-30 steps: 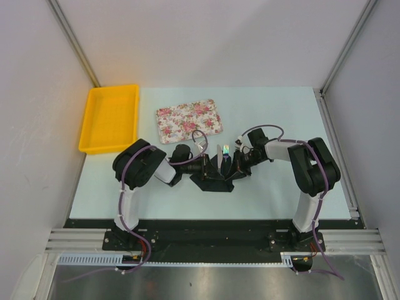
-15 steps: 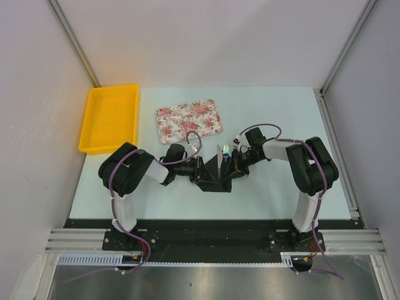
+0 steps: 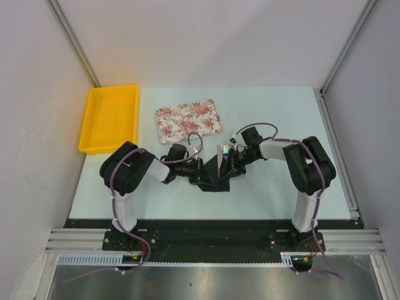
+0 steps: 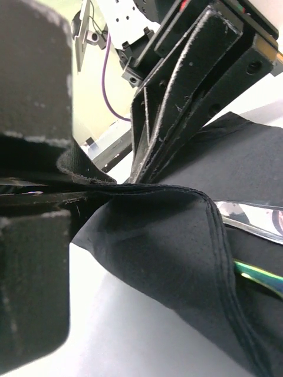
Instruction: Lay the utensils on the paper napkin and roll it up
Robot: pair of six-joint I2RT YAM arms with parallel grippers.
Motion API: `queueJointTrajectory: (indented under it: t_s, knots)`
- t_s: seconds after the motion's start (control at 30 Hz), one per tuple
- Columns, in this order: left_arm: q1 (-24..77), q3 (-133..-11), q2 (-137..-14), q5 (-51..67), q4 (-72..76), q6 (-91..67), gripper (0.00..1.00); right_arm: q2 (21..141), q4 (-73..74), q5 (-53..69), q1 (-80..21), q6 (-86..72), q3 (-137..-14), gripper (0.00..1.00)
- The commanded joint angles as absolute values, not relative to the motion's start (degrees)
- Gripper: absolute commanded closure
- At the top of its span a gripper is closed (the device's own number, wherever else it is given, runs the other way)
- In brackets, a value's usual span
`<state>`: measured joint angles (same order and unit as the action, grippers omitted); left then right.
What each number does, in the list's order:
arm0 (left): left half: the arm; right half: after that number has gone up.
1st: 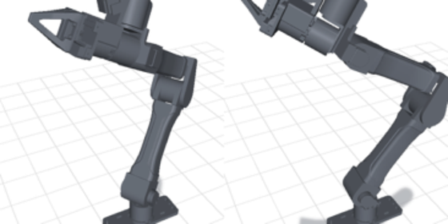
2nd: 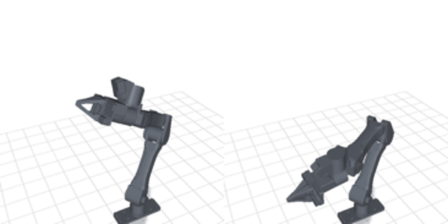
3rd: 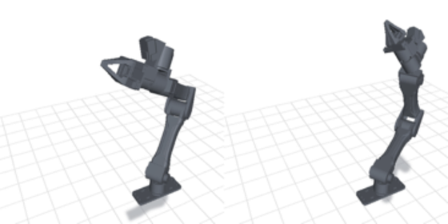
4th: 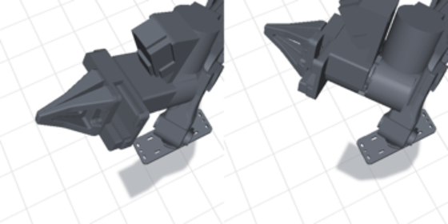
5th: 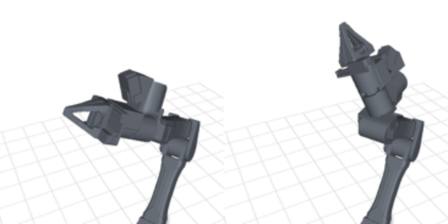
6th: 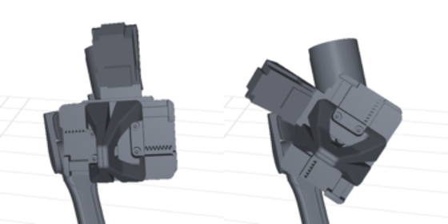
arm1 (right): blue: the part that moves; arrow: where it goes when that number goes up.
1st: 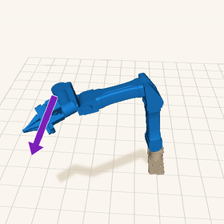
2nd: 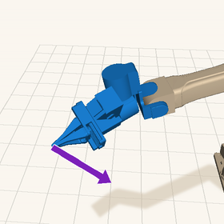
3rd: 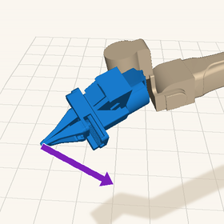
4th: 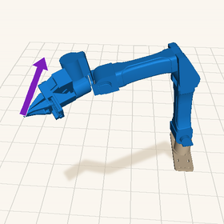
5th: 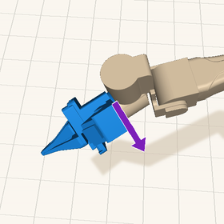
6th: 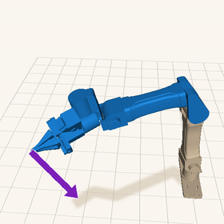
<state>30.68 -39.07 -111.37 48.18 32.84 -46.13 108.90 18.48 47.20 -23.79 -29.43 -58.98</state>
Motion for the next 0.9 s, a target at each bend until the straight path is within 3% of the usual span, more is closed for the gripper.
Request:
queueJointTrajectory:
  t_s: [0.0,0.3,0.5,0.7,0.87]
  knots:
    - [30.5,-40.52,-111.71,47.02,31.38,-43.33,0.95,110.39,16.26,47.37,-24.78,-31.46,-61.26,0.94]
    - [30.59,-40.87,-111.97,47.02,31.46,-43.33,0.96,111.88,15.73,47.37,-25.75,-31.82,-62.4,0.95]
    - [29.45,-39.03,-109.69,48.43,34.36,-44.91,0.92,112.32,15.03,47.55,-26.19,-31.82,-61.96,0.9]
    - [25.24,-35.51,-104.24,49.65,35.24,-44.83,0.8,112.5,13.54,48.16,-26.28,-32.61,-61.61,0.8]
    - [22.5,-35.16,-102.48,50.54,36.12,-46.05,0.59,112.33,12.4,48.95,-26.37,-33.66,-61.17,0.59]
